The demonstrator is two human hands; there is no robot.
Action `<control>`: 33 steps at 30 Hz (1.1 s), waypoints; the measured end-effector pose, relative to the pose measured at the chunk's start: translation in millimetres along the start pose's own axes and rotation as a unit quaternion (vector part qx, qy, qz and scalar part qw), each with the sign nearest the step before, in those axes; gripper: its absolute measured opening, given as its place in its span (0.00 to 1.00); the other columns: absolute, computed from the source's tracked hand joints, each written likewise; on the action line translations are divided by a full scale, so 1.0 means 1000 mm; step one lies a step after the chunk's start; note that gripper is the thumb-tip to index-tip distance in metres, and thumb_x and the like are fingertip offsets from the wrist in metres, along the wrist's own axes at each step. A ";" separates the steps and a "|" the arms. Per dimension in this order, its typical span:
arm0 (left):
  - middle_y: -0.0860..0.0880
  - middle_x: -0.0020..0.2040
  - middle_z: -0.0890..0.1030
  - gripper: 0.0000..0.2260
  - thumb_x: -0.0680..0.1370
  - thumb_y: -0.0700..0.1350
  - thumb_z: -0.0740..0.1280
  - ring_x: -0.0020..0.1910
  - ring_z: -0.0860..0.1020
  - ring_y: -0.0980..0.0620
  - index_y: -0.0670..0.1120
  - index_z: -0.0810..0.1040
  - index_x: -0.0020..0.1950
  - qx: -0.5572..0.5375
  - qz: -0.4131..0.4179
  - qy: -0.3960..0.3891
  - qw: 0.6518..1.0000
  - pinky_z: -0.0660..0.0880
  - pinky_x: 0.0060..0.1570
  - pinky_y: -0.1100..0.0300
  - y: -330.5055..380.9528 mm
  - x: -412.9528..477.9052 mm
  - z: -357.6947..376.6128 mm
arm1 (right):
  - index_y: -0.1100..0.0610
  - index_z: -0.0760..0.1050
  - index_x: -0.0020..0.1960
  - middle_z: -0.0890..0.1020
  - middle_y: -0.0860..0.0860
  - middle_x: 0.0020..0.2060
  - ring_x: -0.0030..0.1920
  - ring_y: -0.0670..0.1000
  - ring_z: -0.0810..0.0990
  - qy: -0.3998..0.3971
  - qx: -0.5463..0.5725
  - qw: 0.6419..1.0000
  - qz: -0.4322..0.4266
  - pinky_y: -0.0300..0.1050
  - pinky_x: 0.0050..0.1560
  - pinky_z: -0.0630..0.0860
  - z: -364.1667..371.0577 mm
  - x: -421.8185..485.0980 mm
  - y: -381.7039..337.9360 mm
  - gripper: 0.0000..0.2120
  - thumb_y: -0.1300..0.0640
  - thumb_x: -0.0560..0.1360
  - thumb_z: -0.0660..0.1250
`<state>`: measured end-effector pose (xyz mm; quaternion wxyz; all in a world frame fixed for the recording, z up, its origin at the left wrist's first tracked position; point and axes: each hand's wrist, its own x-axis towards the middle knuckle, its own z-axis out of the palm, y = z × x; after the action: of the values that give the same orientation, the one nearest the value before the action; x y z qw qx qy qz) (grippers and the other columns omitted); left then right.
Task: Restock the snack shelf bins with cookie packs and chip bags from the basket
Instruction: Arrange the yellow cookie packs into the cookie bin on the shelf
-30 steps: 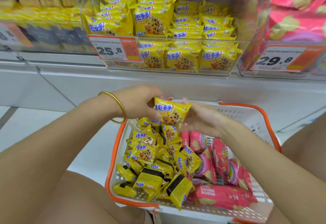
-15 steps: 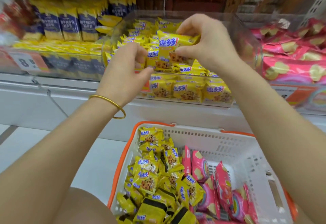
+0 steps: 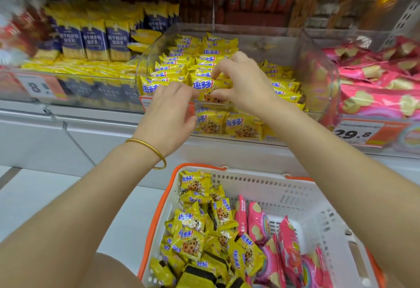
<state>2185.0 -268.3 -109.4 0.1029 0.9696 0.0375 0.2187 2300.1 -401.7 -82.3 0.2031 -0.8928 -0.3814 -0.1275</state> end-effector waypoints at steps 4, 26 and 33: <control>0.44 0.54 0.77 0.14 0.71 0.37 0.68 0.57 0.73 0.41 0.42 0.76 0.56 0.003 0.052 0.048 0.998 0.61 0.56 0.56 0.012 -0.011 -0.009 | 0.51 0.75 0.58 0.73 0.52 0.55 0.57 0.54 0.71 0.087 0.000 0.996 -0.018 0.49 0.54 0.71 -0.017 -0.028 0.003 0.14 0.55 0.73 0.69; 0.51 0.64 0.71 0.16 0.78 0.48 0.63 0.63 0.66 0.50 0.50 0.70 0.65 0.070 0.108 -0.331 0.935 0.67 0.61 0.55 0.061 -0.056 0.055 | 0.60 0.69 0.62 0.77 0.55 0.57 0.55 0.56 0.77 -0.484 0.053 0.860 0.154 0.47 0.48 0.74 0.204 -0.248 0.051 0.20 0.54 0.74 0.69; 0.46 0.66 0.73 0.22 0.78 0.51 0.65 0.62 0.73 0.46 0.47 0.66 0.70 0.024 0.040 -0.389 0.920 0.70 0.59 0.55 0.061 -0.049 0.067 | 0.52 0.72 0.55 0.74 0.48 0.38 0.35 0.44 0.75 -0.437 0.351 0.795 0.233 0.38 0.36 0.72 0.106 -0.168 0.064 0.15 0.66 0.73 0.68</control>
<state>2171.6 -345.4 -175.3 0.0772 0.9812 -0.0393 -0.1724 2241.4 -498.6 -257.1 0.3380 -0.7826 -0.2289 0.4700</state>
